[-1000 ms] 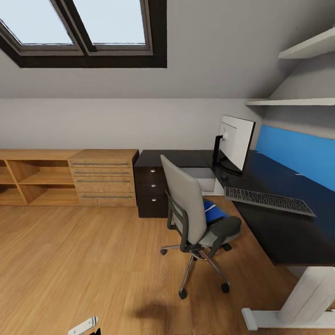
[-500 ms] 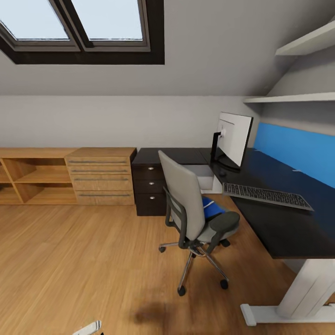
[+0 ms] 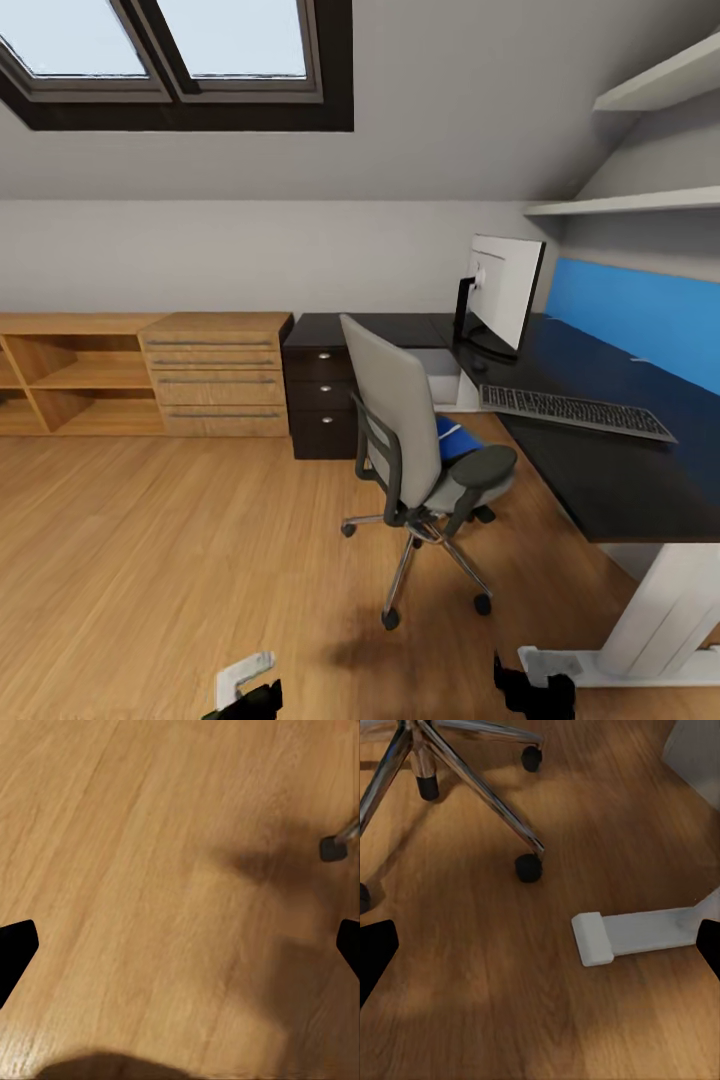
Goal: In the bedroom, organize the workspace by keeping the computer under the desk, ensuring the monitor is on the desk, placing the keyboard on the desk next to the monitor, placing the mouse on the desk next to the keyboard, moving the folder from the swivel chair onto the desk next to the mouse, stacking the notebook on top of the folder with the pen on top of the notebook, and positioning the swivel chair next to the desk.
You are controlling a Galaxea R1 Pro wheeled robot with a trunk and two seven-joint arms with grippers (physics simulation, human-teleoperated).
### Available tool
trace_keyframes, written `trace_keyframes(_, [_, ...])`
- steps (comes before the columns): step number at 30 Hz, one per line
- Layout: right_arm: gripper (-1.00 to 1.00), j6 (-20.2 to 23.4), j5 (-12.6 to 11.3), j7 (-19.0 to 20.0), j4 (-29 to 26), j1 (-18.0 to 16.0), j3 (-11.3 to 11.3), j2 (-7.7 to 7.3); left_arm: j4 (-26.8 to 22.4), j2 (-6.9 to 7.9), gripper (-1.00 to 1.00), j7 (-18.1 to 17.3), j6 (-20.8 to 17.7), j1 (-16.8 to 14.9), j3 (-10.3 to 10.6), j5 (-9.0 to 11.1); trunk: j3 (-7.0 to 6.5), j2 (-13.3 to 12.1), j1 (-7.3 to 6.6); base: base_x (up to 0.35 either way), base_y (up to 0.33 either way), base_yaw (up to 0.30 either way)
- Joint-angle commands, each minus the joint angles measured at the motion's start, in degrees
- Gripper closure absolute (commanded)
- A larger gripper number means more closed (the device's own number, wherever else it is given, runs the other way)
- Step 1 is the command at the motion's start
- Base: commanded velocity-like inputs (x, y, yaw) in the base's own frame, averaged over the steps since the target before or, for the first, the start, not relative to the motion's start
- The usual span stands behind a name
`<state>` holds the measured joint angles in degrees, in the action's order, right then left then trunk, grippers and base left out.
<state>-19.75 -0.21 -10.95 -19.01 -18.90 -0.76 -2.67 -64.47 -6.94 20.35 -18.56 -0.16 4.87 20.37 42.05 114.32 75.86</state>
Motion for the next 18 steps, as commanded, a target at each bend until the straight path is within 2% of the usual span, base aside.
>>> trace_keyframes(1, [-1.0, 2.3, -0.1, 0.0, -0.6, -1.1, -0.1, 0.0, -1.7, -0.31, -1.0, 0.7, -2.6, 0.0, 0.2, 0.5, 0.25, 0.4, 0.22, 0.0, 0.0, 0.0])
trace_keyframes(3, [-1.0, 7.7, -0.1, 0.1, -1.7, -4.7, -0.2, -0.01, -4.9, -1.26, -1.0, 1.1, -7.9, -0.2, 0.2, 0.4, 0.61, 1.2, 0.66, 0.0, 0.0, 0.0])
trace_keyframes(4, [-1.0, 11.6, -1.0, 0.1, -1.9, -10.0, -0.2, 0.06, -7.2, -2.11, -1.0, 1.4, -11.4, -2.3, 0.3, 0.4, 0.78, 1.6, 0.88, 0.0, 0.0, 0.0])
trace_keyframes(6, [-1.0, 14.8, -2.7, 0.1, -1.1, -14.0, -0.2, 0.06, -7.9, -2.41, -1.0, 1.5, -12.8, -5.3, 0.3, 0.5, 1.14, 2.4, 1.32, 0.0, 0.0, 0.0])
trace_keyframes(8, [-1.0, 17.1, -4.1, 0.2, -0.4, -16.6, -0.2, 0.05, -8.1, -2.53, -1.0, 1.5, -13.7, -7.4, 0.3, 0.8, 1.5, 3.2, 1.76, 0.0, 0.0, 0.0])
trace_keyframes(9, [-1.0, 19.2, -5.8, 0.2, 0.5, -19.3, -0.2, 0.04, -8.0, -2.57, -1.0, 1.5, -15.1, -9.6, 0.3, 1.5, 1.68, 3.6, 1.98, 0.0, 0.0, 0.0])
trace_keyframes(11, [-1.0, 20.8, -7.3, 0.3, 1.2, -21.8, -0.2, 0.04, -7.6, -2.6, -1.0, 1.5, -16.8, -11.8, 0.3, 2.8, 2.04, 4.5, 2.42, 0.0, 0.0, 0.0])
trace_keyframes(12, [-1.0, 21.3, -7.9, 0.3, 1.5, -22.9, -0.2, 0.04, -7.3, -2.61, -1.0, 1.5, -17.7, -12.9, 0.3, 3.7, 2.22, 4.9, 2.64, 0.0, 0.0, 0.0])
trace_keyframes(13, [-1.0, 22.2, -9.1, 0.3, 2.1, -24.7, -0.2, 0.04, -6.7, -2.62, -1.0, 1.5, -19.5, -15.1, 0.2, 5.7, 2.4, 5.3, 2.86, 0.0, 0.0, 0.0])
trace_keyframes(14, [-1.0, 22.5, -9.6, 0.3, 2.2, -25.5, -0.2, 0.04, -6.5, -2.63, -1.0, 1.5, -20.3, -16.2, 0.2, 6.9, 2.58, 5.7, 3.08, 0.0, 0.0, 0.0])
trace_keyframes(15, [-1.0, 23.3, -10.6, 0.3, 2.5, -26.7, -0.2, 0.04, -6.3, -2.6, -1.0, 1.6, -21.9, -18.1, 0.2, 9.4, 2.76, 6.1, 3.3, 0.0, 0.0, 0.0])
trace_keyframes(16, [-1.0, 23.8, -11.2, 0.3, 2.6, -27.2, -0.3, 0.02, -6.3, -2.57, -1.0, 1.6, -22.6, -18.8, 0.2, 10.5, 2.94, 6.5, 3.51, 0.0, 0.0, 0.0])
trace_keyframes(17, [-1.0, 25.0, -12.7, 0.3, 2.6, -27.8, -0.4, -0.01, -6.7, -2.54, -1.0, 1.6, -23.9, -19.8, 0.2, 12.7, 3.12, 6.9, 3.73, 0.0, 0.0, 0.0])
trace_keyframes(18, [-1.0, 25.7, -13.7, 0.4, 2.7, -28.0, -0.5, -0.02, -7.1, -2.51, -1.0, 1.6, -24.6, -20.2, 0.2, 13.5, 3.3, 7.3, 3.95, 0.0, 0.0, 0.0])
